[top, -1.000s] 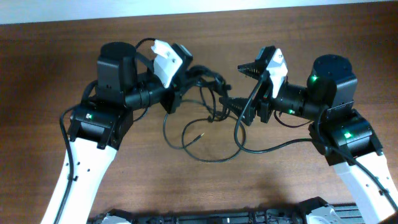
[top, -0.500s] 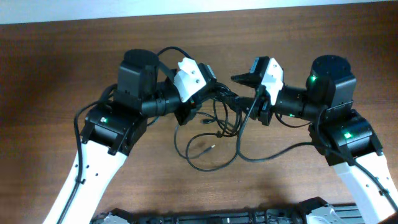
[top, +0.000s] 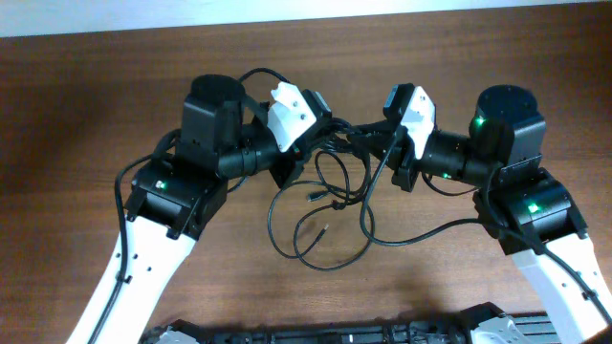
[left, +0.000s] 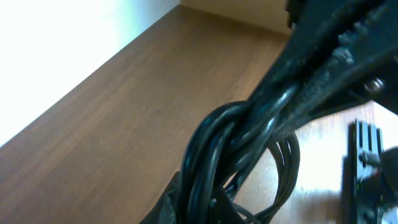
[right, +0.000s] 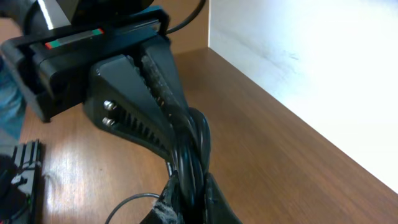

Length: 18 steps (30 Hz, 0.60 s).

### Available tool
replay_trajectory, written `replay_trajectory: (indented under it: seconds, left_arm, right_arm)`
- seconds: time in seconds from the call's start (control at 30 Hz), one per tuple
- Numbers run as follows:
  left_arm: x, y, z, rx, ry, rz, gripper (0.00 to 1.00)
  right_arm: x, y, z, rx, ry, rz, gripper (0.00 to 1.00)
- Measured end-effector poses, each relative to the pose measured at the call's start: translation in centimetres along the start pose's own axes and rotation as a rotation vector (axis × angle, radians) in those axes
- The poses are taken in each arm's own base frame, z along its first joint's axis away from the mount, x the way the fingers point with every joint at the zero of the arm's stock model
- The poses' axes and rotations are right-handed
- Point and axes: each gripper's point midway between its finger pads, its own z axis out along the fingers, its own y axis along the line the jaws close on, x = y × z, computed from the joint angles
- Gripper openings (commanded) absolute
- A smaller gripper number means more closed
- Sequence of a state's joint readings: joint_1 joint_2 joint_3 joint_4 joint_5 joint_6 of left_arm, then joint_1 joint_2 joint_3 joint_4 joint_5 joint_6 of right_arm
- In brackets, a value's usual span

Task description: Untangle cables

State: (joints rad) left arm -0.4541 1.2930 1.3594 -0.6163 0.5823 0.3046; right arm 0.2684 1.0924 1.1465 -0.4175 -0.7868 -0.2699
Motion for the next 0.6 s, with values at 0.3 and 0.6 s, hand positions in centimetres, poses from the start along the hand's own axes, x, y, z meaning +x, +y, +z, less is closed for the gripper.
replay_trajectory:
  seconds: [0.3, 0.6]
  left_arm:
    - [-0.1, 1.1, 0.1, -0.093, 0.001, -0.223, 0.14]
    - [0.6, 3.8, -0.6, -0.226, 0.002, -0.406, 0.63]
  right_arm:
    - [-0.2, -1.2, 0.3, 0.058, -0.005, 0.089, 0.04]
    - [-0.7, -3.6, -0.1, 0.188, -0.033, 0.195, 0.04]
